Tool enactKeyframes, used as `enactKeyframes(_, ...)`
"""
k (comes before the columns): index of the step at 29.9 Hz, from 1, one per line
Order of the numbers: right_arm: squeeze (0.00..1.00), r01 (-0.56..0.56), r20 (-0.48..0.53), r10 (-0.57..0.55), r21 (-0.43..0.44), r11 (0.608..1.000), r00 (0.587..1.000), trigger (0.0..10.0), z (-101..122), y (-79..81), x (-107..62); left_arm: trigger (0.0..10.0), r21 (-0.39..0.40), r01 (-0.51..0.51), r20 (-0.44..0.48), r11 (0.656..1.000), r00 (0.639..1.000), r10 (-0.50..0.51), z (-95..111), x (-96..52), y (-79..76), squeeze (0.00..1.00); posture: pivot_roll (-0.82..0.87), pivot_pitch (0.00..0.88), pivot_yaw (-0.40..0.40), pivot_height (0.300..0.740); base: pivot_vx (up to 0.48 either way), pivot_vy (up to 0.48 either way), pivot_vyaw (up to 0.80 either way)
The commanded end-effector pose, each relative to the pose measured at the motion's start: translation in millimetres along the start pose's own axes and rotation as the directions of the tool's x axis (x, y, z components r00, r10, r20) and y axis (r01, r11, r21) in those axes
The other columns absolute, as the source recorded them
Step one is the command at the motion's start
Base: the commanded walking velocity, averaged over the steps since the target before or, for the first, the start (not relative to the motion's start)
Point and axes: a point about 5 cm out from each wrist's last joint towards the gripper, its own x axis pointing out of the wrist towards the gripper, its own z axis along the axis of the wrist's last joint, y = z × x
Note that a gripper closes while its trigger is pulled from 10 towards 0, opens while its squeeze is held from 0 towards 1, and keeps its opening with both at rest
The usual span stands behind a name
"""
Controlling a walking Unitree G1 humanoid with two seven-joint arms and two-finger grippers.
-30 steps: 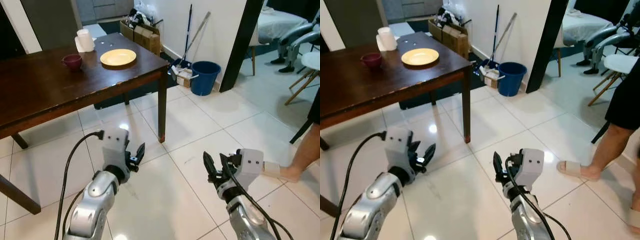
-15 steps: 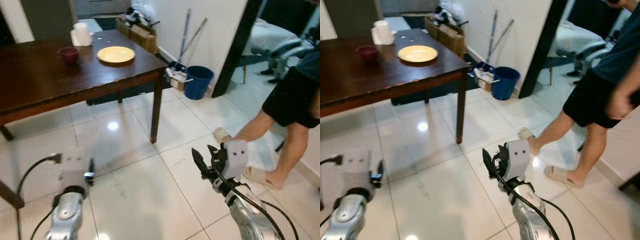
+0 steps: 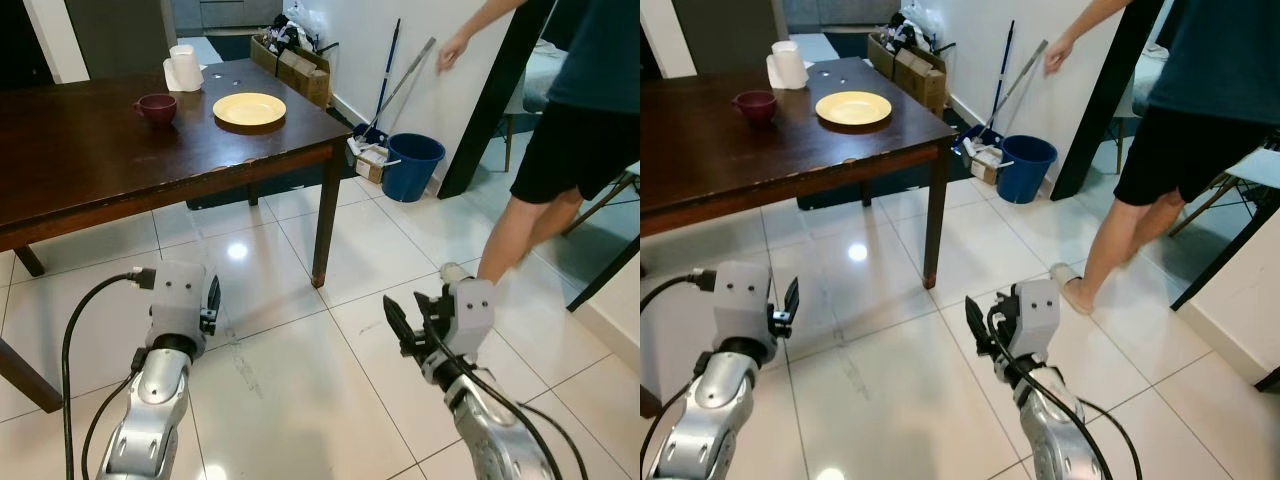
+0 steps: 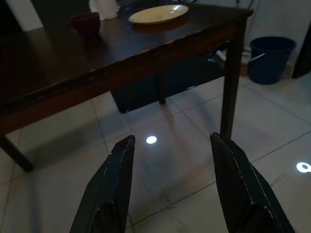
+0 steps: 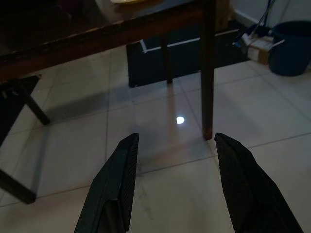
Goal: Setting the table
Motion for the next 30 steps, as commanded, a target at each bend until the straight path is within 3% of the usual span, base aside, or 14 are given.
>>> enactKeyframes(1, 0.0, -0.013, -0.004, 0.013, 0.006, 1.0, 1.0, 10.0, -3.2, 3.5, -1.3, 10.0, -0.025, 0.0, -0.024, 1.0, 1.0, 0.0, -5.8, -0.1, 3.2, 0.0, -0.04, 0.0, 0.02, 0.74, 0.0, 0.0, 0.0)
enactKeyframes(6, 0.0, -0.051, -0.012, 0.051, -0.01, 0.999, 0.999, 10.0, -3.1, 4.8, 3.2, 10.0, -0.041, 0.011, -0.016, 0.999, 1.0, -0.011, 0.9, 2.4, 4.6, 0.0, -0.02, 0.0, 0.024, 0.74, 0.0, 0.0, 0.0)
enactKeyframes(12, 0.0, 0.005, 0.034, -0.005, -0.011, 1.0, 0.999, 10.0, 7.1, -4.8, 9.9, 10.0, -0.052, 0.049, -0.037, 0.997, 0.998, -0.051, -4.4, 0.8, -0.7, 0.0, -0.05, 0.0, 0.047, 0.74, 0.0, 0.0, 0.0)
enactKeyframes(23, 0.0, 0.031, 0.015, -0.032, 0.061, 0.998, 0.999, 10.0, -1.4, 6.1, -6.5, 10.0, -0.049, 0.106, -0.029, 0.993, 0.994, -0.108, -0.6, 1.3, -11.3, 0.0, -0.09, 0.0, 0.063, 0.74, 0.0, 0.0, 0.0)
enactKeyframes(30, 0.0, 0.044, 0.002, -0.044, 0.069, 0.997, 0.999, 10.0, -4.1, 5.4, -7.0, 10.0, -0.061, 0.14, -0.047, 0.988, 0.989, -0.143, -5.6, -4.5, -24.0, 0.0, -0.1, 0.0, 0.062, 0.74, 0.0, 0.0, 0.0)
